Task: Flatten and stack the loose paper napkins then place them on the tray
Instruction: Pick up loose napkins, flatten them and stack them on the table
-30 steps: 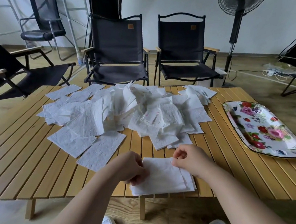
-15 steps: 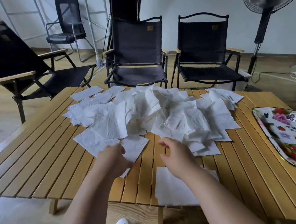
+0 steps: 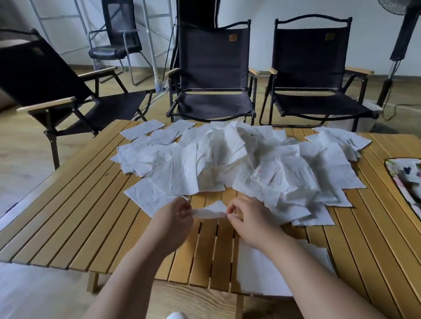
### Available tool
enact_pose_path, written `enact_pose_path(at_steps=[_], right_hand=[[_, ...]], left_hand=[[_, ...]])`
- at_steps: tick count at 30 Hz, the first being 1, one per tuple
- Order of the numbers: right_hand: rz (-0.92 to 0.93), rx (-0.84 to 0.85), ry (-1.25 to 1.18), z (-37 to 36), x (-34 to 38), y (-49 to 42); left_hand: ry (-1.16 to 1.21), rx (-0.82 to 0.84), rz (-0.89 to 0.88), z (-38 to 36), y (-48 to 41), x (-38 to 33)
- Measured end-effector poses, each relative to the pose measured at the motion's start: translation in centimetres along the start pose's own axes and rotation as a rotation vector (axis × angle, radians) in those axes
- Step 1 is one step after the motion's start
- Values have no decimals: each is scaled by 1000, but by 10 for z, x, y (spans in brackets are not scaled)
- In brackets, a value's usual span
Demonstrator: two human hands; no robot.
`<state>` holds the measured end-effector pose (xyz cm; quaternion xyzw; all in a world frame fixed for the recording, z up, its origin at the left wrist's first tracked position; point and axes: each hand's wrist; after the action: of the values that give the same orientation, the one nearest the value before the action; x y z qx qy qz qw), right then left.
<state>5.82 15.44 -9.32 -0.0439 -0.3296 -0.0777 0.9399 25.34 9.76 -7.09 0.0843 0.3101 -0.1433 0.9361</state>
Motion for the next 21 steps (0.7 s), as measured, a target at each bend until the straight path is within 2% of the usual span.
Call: enact_pose_path(at_steps=[3,6,9,13,17,21], right_hand=[[-27,-60,-235,24,0,14],[-68,-145,-398,50,-13,26],[-125,-142,-558,70,-34,37],[-101,-220,-477,95,-55,51],[-185,-213,-453,110,-73,86],[-316,-149,-444,118,-93,124]], left_hand=[[89,-29,-77,0,3,-13],[116,53,-140,-6,6,-31],[102,42,-160,-17,3,-52],[96,93,-216,-33,-1,-89],[194,316,-255,-51,6,-112],[107,500,-249,-60,19,-106]])
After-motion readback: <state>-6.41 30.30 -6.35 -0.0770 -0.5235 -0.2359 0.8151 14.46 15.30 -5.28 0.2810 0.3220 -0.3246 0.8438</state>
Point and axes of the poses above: each hand's wrist, its own y-axis away from the middle knuckle, its own z-axis out of the back of the hand, x = y × z, and after that the axes turned 8 degrees about -y, right-handed
